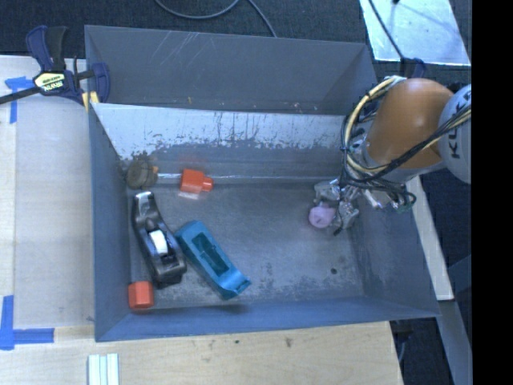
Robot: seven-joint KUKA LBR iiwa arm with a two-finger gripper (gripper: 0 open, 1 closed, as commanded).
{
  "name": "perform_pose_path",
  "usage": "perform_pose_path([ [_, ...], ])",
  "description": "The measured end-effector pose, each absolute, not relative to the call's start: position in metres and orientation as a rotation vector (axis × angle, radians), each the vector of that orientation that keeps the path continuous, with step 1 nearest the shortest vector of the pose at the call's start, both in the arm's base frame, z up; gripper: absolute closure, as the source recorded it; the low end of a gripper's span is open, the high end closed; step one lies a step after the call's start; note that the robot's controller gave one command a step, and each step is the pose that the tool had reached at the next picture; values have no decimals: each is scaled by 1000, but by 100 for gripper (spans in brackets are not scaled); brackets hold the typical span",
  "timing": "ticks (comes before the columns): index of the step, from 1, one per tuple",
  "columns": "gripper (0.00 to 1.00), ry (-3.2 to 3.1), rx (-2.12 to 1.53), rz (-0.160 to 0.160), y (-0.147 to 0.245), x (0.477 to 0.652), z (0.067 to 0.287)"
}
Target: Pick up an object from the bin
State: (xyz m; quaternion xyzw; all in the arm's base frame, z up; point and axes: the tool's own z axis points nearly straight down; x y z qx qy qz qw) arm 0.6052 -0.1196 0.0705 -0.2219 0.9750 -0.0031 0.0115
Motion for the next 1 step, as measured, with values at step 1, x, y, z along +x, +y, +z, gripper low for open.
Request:
perform_pose_path([
  [1, 100, 3044, -677, -9, -120, 608, 143],
])
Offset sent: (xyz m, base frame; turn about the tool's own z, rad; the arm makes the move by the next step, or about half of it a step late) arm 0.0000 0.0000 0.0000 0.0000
